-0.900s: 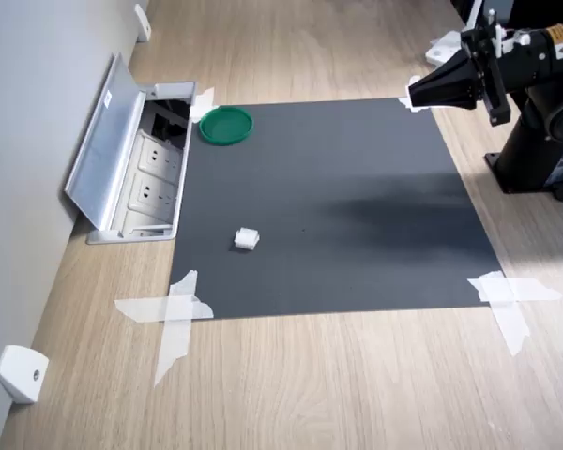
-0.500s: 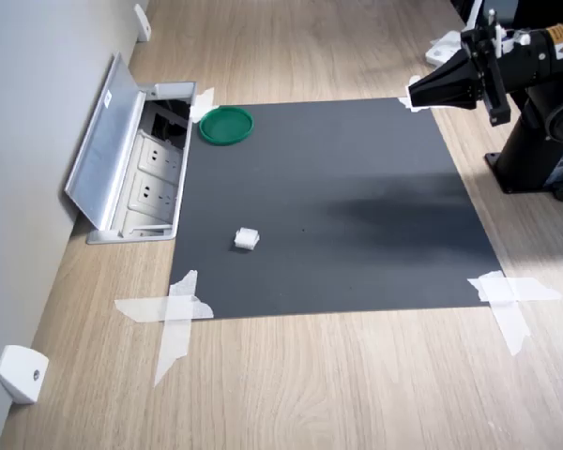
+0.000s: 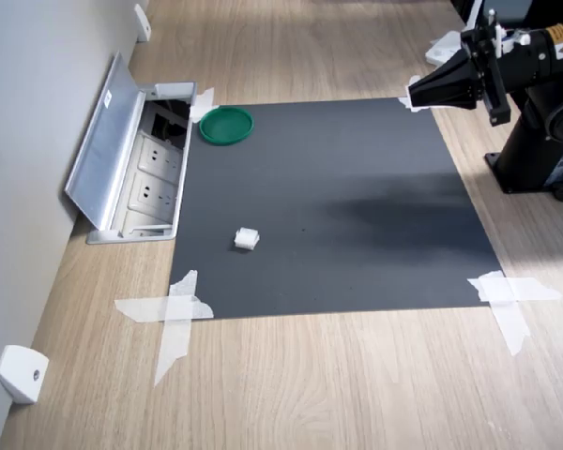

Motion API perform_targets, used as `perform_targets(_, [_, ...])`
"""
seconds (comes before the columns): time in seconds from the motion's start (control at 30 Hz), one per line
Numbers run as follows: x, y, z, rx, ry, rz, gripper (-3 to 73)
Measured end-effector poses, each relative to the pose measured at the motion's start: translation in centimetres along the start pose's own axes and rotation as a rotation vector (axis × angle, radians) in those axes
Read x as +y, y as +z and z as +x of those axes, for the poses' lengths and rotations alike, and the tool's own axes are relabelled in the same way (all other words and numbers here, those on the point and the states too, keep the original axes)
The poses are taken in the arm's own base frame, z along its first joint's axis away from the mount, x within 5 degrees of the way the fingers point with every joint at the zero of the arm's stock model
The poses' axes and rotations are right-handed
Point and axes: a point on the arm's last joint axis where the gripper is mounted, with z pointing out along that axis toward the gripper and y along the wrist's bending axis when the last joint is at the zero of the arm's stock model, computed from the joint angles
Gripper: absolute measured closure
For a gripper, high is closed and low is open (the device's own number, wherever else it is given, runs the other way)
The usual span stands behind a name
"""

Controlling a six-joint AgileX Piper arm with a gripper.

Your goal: Grasp a white terminal and put it on the green lid.

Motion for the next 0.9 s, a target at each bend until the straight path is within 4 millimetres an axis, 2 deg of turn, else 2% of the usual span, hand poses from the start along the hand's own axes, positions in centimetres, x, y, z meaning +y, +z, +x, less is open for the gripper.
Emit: perform_targets(0.9, [0.08, 0.06, 0.16, 0.004, 0.018, -0.007, 70.3])
